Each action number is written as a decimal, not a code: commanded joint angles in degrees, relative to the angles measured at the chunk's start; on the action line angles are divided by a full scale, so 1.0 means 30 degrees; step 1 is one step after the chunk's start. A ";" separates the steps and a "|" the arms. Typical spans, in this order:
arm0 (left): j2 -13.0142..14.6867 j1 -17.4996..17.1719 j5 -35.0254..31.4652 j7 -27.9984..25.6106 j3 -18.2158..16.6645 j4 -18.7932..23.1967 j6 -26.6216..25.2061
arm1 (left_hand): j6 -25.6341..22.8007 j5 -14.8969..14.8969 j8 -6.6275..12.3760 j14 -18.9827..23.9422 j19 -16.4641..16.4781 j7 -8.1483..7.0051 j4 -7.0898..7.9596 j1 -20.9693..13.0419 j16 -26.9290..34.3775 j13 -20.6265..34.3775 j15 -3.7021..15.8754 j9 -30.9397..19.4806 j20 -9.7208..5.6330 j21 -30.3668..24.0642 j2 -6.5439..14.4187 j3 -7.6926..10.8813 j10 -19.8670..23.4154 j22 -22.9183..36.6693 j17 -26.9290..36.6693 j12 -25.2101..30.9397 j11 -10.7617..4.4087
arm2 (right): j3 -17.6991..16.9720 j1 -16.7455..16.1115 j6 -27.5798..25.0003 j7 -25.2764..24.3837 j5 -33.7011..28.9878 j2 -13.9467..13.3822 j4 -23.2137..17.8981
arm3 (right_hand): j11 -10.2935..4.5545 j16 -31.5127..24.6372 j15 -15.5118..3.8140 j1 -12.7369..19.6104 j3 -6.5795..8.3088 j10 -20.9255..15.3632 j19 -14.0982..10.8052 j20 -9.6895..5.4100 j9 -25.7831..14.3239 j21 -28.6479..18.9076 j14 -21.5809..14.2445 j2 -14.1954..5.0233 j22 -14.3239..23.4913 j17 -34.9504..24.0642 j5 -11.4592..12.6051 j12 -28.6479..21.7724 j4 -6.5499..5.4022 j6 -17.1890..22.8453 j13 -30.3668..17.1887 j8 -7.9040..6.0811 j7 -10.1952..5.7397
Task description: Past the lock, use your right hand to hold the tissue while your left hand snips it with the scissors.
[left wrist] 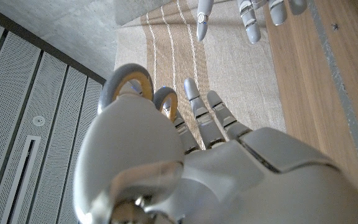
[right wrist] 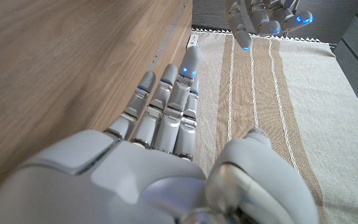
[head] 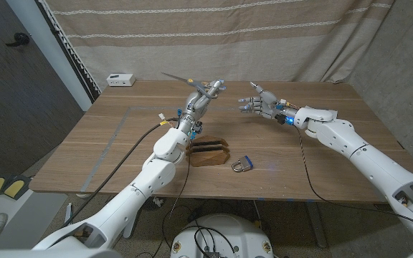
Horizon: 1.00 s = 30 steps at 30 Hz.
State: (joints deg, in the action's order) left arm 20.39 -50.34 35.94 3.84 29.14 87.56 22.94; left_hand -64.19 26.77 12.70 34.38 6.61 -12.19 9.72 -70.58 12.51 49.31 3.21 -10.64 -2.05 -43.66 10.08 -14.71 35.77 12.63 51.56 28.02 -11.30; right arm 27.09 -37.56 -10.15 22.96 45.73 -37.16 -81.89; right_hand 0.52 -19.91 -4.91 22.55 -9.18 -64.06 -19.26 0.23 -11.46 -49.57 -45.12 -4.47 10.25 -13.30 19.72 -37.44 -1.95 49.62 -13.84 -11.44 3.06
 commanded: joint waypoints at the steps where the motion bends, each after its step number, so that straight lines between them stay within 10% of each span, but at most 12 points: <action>1: -0.0136 0.0098 0.0308 0.0075 -0.0054 -0.0184 -0.0224 | -0.0468 0.0173 -0.0167 0.0901 0.0064 0.0017 -0.0196 -0.0613 0.0383 0.2070 0.3276 -0.0061 -0.1095 0.0072 -0.0071 -0.0322 0.1234 -0.0010 0.0475 0.1640 -0.0383 | 0.0080 0.0026 -0.0101 -0.0259 -0.0067 0.0061 -0.0120 | -0.0009 0.0049 -0.0842 -0.0173 -0.0089 -0.0079 -0.0146 0.0118 -0.0026 0.0030 0.0019 -0.0023 0.0069 -0.0037 0.0143 0.0051 0.0037 -0.0058 -0.0041 -0.0123 -0.0035; 8: -0.0189 0.0143 0.0428 0.0018 -0.0029 -0.0196 -0.0488 | -0.1456 0.0129 0.0177 0.1287 0.0256 0.0237 -0.0063 -0.0734 0.0973 0.6224 0.3191 -0.0462 -0.1016 0.0272 -0.0768 -0.1543 0.1679 0.0021 0.2163 0.4253 -0.0332 | 0.0082 -0.0015 -0.0220 -0.0374 -0.0036 0.0029 -0.0234 | 0.0007 0.0070 -0.0826 -0.0184 -0.0108 -0.0051 -0.0156 0.0133 -0.0024 0.0095 0.0039 -0.0027 0.0070 -0.0026 0.0160 0.0071 0.0059 -0.0065 -0.0025 -0.0126 0.0003; 21: -0.0682 0.0025 0.0633 -0.0573 -0.0127 -0.0272 -0.0482 | -0.1566 0.0590 0.0150 0.1441 0.0533 0.0457 0.0153 0.3122 0.1399 0.6929 0.3193 -0.0492 -0.0933 0.0604 -0.2719 -0.1980 0.2003 0.0032 0.3252 0.5521 -0.0333 | 0.0069 -0.0061 -0.0143 -0.0494 -0.0049 0.0053 -0.0332 | 0.0012 0.0098 -0.0795 -0.0215 -0.0143 -0.0038 -0.0086 0.0244 -0.0022 0.0225 0.0059 -0.0032 0.0071 -0.0011 0.0183 0.0063 0.0086 -0.0078 -0.0050 -0.0128 0.0004; 30: -0.1042 -0.0145 0.0805 -0.0979 -0.0145 -0.0342 -0.0482 | -0.1748 0.1022 0.0205 0.1949 0.1118 0.0660 -0.0191 0.3711 0.2117 0.6726 0.3195 -0.0639 -0.1104 0.0529 -0.3753 -0.1989 0.3550 0.0190 0.4296 0.6694 -0.0305 | 0.0117 0.0067 -0.0166 -0.0481 -0.0102 0.0098 -0.0236 | 0.0027 0.0117 -0.0759 -0.0255 -0.0178 -0.0006 -0.0064 0.0286 -0.0020 0.0310 0.0067 -0.0025 0.0072 0.0001 0.0197 0.0084 0.0097 -0.0140 -0.0038 -0.0110 -0.0010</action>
State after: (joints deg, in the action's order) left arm 18.52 -50.16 37.92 2.52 28.84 86.73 21.53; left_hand -69.10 29.47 13.13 39.32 9.22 -10.95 9.71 -59.57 18.19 69.76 3.79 -12.38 -2.16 -42.03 0.19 -20.41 44.50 12.94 63.48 47.10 -11.80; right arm 27.36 -37.63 -10.69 21.68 45.60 -36.99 -82.66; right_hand 0.52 -19.68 -4.92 22.33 -9.40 -64.06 -19.24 0.84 -11.47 -48.72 -45.11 -4.69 10.25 -13.31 19.95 -37.44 -1.73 49.62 -13.85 -11.44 3.06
